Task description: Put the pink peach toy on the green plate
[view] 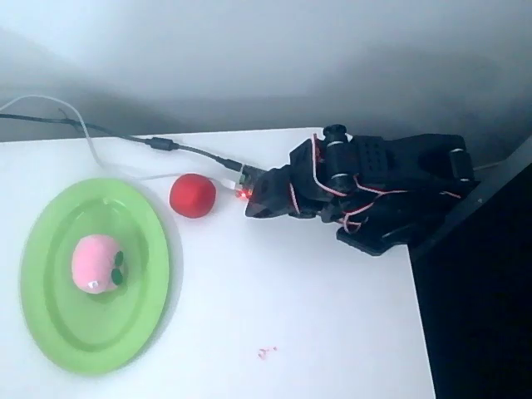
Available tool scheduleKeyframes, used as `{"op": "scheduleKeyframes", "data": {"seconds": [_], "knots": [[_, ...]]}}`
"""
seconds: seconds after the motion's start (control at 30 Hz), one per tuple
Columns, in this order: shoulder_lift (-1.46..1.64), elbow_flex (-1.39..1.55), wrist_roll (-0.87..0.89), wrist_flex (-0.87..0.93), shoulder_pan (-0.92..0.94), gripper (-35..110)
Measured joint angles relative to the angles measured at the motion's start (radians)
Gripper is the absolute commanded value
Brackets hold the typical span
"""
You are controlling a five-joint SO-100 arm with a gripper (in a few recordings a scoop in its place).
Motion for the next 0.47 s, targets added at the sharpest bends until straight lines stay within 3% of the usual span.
{"op": "scheduleKeyframes", "data": {"seconds": [0.47], "knots": [[0.0,0.005,0.021,-0.011,-0.078,0]]}}
